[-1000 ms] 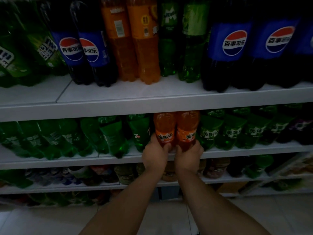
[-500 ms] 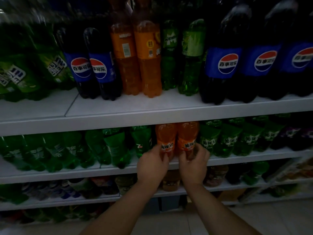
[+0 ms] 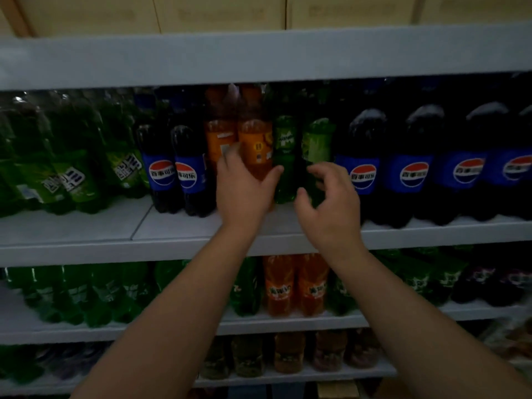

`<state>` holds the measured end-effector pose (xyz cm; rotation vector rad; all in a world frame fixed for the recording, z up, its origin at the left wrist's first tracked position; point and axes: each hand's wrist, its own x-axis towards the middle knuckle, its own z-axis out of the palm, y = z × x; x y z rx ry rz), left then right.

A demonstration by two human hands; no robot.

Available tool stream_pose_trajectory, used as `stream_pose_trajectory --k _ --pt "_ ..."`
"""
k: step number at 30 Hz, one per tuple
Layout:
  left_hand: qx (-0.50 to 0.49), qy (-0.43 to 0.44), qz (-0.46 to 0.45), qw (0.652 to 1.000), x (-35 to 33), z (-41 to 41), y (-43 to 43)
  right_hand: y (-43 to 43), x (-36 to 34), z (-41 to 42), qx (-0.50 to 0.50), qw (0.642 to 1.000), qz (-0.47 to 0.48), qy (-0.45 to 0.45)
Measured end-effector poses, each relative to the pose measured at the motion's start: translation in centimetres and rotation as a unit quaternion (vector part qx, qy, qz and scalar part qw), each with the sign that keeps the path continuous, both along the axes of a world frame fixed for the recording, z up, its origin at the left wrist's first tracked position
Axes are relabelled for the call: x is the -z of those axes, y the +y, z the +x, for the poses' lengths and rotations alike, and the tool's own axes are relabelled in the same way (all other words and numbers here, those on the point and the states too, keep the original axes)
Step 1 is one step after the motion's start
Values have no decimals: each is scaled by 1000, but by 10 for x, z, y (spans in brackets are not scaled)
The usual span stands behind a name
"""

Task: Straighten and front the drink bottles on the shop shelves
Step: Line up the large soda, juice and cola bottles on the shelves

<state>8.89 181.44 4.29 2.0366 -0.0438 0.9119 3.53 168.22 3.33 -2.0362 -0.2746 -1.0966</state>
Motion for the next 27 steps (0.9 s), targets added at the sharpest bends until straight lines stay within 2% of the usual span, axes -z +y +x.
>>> stream_pose_trajectory --k 6,9,11,12,14,17,21,24,27 --pt "-94 2 91 991 -1 20 -7 -14 -47 13 -4 991 -127 -35" --pt "-68 5 77 995 1 21 -7 -12 -66 15 -9 988 -149 -32" --pt "-26 -3 48 999 1 21 -3 -10 -78 20 22 978 -206 -38" --pt "-2 -8 35 999 1 20 0 -8 -84 23 67 960 -266 -48" --pt "48 -14 14 999 0 19 11 -8 -95 30 178 898 -397 -57" --pt "131 -5 -8 991 -2 18 29 -12 -107 37 262 842 -471 5" --pt "226 53 -20 973 -3 19 45 -19 -119 47 314 813 -486 58" --pt "291 83 -33 952 -2 19 52 -18 -120 59 334 789 -512 57" --pt "294 104 -35 950 6 18 52 -17 -120 64 333 782 -521 81"
